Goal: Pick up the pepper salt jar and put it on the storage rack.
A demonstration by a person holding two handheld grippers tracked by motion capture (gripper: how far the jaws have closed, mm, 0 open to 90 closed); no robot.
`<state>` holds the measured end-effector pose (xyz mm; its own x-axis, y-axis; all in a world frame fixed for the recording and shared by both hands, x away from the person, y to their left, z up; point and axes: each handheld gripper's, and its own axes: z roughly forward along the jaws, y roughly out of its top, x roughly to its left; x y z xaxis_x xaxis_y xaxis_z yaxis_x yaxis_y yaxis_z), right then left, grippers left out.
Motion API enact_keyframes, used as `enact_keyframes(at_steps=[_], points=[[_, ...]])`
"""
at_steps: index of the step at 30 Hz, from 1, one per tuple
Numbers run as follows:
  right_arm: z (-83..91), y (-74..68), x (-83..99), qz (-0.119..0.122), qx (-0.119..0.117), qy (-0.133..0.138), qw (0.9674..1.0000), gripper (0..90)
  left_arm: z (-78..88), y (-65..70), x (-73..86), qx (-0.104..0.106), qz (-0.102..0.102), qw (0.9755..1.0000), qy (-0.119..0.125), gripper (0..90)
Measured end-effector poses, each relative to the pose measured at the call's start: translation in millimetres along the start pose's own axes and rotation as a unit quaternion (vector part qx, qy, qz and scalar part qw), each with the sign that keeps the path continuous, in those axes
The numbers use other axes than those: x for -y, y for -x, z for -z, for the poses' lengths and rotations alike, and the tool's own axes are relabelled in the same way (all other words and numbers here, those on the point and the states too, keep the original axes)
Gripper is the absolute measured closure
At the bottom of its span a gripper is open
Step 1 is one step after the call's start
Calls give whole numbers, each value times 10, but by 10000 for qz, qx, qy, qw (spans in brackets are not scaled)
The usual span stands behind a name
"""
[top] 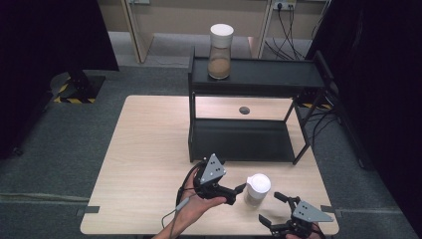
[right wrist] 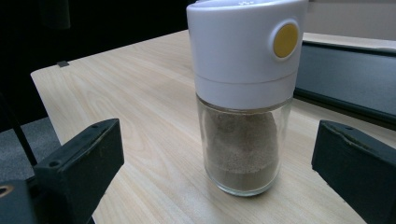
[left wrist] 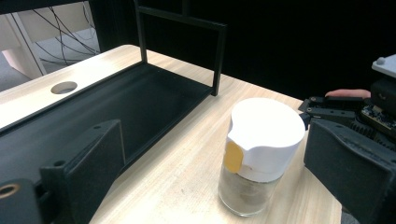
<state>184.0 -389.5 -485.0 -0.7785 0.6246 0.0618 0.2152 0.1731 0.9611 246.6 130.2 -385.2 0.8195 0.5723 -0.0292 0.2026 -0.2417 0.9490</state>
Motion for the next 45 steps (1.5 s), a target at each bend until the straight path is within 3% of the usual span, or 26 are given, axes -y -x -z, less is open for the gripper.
enact_keyframes(at_steps=[5, 16, 28, 31, 34, 36, 39, 42, 45], points=[[1, -1, -1, 5, 3, 0, 10000, 27, -20, 37, 137, 62, 0, 10000, -57, 48], [-9, -4, -5, 9, 3, -35, 10000, 28, -52, 6, 460, 145, 348, 9992, -157, 48], [-17, -8, -10, 31, -27, -61, 10000, 29, -117, 70, 599, 208, 304, 9991, -202, 51], [-17, -6, -9, 23, -26, -61, 10000, 28, -125, 39, 648, 474, 275, 9984, -158, 204], [-17, -6, -10, 30, -30, -60, 10000, 28, -137, 49, 670, 561, 176, 9981, -166, 243], [-18, -6, -9, 25, -31, -59, 10000, 28, -136, 70, 670, 456, 145, 9987, -159, 203], [-17, -7, -9, 28, -32, -55, 10000, 28, -120, 62, 674, 369, 276, 9989, -103, 139], [-15, -4, -9, 16, -27, -54, 10000, 28, -100, 92, 670, 251, 230, 9994, -92, 89], [-14, -3, -9, 19, -29, -46, 10000, 28, -99, 100, 689, 247, 230, 9994, -114, 53]])
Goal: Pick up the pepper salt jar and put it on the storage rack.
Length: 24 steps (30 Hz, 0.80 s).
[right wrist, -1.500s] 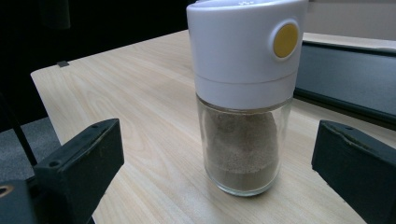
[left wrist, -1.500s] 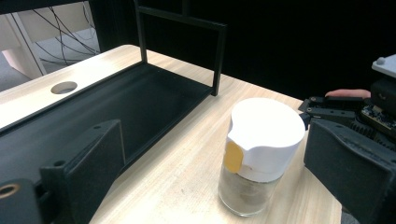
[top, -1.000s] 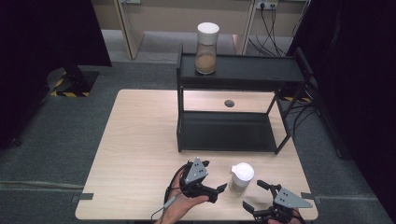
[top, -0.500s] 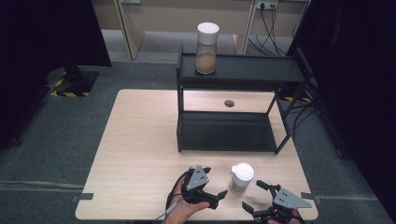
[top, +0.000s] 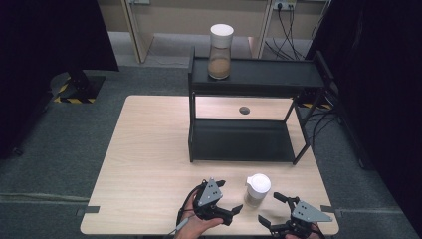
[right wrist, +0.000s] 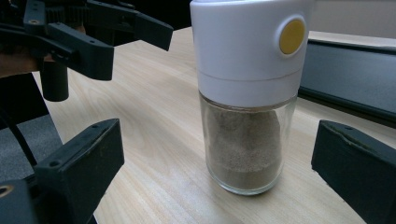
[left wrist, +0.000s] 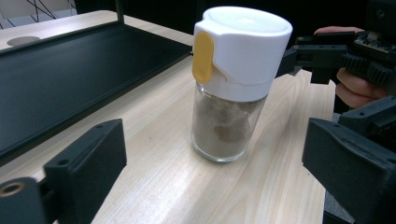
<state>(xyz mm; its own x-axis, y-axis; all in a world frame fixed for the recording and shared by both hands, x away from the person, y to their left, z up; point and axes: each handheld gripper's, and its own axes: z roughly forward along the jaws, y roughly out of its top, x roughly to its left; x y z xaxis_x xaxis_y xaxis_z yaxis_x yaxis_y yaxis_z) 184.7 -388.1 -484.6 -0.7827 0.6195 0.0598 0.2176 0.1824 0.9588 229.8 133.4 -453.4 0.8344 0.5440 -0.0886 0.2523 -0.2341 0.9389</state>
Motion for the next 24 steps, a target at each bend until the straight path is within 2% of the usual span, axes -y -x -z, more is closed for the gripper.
enact_keyframes(at_steps=[5, 17, 24], points=[[2, 0, 2, 11, -2, 14, 10000, 28, -10, -9, 57, -28, 49, 10000, -61, 41], [16, -2, 6, 44, 0, 67, 10000, 28, 61, 15, 247, -128, -110, 9998, 97, 33], [25, -4, 8, 62, -1, 94, 9999, 28, 90, 16, 376, -141, -110, 9997, 152, 33]])
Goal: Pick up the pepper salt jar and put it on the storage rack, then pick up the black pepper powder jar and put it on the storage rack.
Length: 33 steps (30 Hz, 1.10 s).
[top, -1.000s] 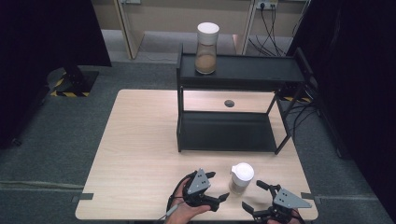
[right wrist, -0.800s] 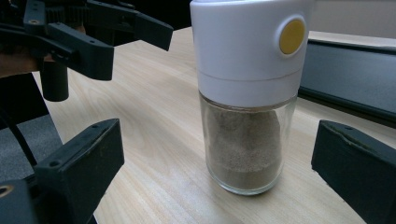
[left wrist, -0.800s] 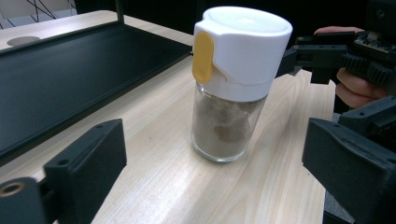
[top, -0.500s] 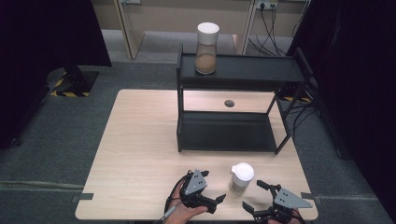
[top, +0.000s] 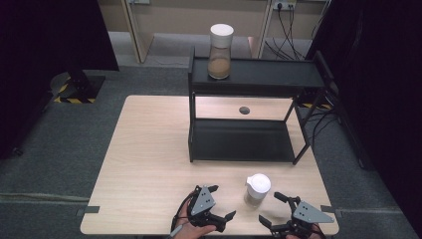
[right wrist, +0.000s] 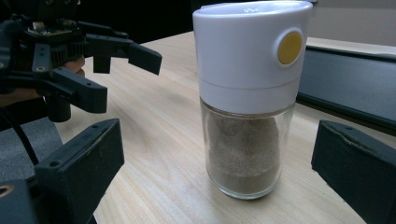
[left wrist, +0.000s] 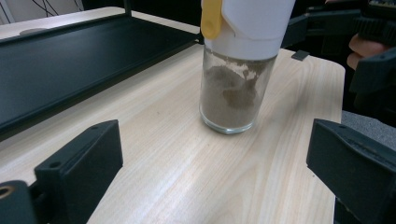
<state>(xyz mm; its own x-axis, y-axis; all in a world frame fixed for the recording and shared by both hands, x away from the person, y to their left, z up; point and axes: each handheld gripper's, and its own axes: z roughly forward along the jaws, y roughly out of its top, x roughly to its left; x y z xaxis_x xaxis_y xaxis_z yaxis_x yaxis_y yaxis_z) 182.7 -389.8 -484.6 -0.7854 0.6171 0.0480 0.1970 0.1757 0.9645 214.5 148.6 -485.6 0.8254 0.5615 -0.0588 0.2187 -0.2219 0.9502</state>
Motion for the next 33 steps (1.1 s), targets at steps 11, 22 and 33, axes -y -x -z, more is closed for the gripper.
enact_keyframes(at_steps=[11, 22, 33], points=[[3, 3, 11, 7, -1, 36, 10000, 28, 47, 7, 109, -39, 70, 10000, 43, 33], [14, 3, 14, 30, 0, 72, 10000, 28, 49, 19, 128, -48, 74, 9999, 75, 35], [7, -3, 14, 40, 61, 49, 10000, 29, 55, 21, 144, -84, 124, 9998, 123, 35]])
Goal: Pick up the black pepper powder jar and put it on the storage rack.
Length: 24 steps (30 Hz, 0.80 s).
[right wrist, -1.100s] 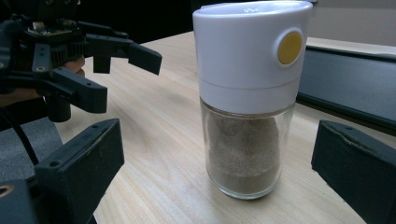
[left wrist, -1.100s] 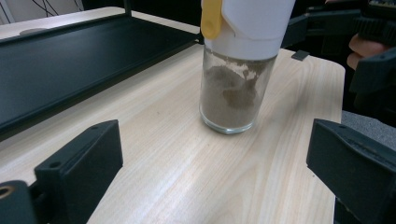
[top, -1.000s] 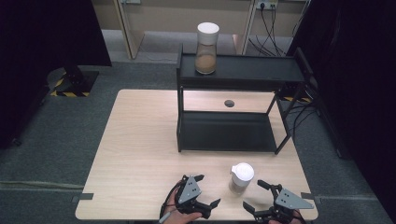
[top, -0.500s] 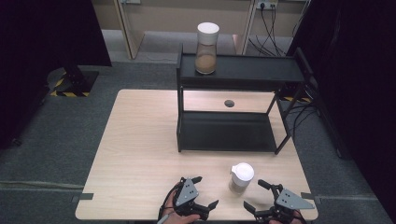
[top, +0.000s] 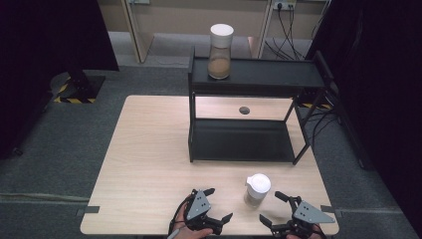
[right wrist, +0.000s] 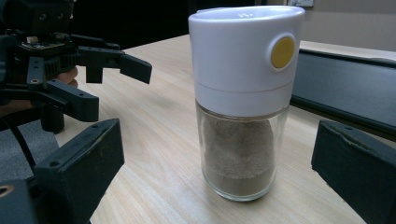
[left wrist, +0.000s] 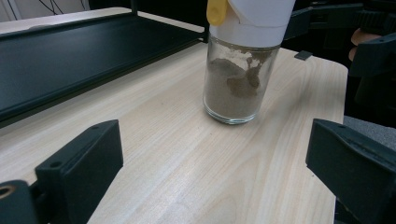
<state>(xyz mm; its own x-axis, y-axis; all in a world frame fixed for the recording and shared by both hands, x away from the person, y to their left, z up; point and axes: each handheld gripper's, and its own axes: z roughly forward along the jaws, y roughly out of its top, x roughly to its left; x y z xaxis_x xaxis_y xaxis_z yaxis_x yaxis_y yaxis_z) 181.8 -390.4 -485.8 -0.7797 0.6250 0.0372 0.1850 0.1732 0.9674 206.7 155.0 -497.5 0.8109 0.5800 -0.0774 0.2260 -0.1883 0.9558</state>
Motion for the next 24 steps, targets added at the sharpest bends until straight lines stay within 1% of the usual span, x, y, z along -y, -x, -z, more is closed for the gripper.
enact_keyframes(at_steps=[7, 9, 11, 13, 20, 24], points=[[-15, -20, -3, 23, 51, -9, 10000, 27, 5, 2, 2, -5, -6, 10000, -3, 36], [-29, -27, -6, 37, 77, -14, 10000, 24, 7, -3, 6, -14, 3, 10000, -9, 36], [-50, -32, -13, 43, 85, -24, 10000, 20, 4, -6, 14, -16, 58, 10000, -8, 36], [-74, -40, -24, 74, 114, -54, 9999, 19, 3, -5, 14, -4, 47, 10000, -20, 36], [-141, -29, -64, 23, 261, -104, 9996, 19, 8, -5, 20, -19, 69, 10000, -6, 36], [-153, -15, -81, 32, 288, -93, 9995, 21, 3, -4, 22, -17, 72, 10000, -23, 36]])
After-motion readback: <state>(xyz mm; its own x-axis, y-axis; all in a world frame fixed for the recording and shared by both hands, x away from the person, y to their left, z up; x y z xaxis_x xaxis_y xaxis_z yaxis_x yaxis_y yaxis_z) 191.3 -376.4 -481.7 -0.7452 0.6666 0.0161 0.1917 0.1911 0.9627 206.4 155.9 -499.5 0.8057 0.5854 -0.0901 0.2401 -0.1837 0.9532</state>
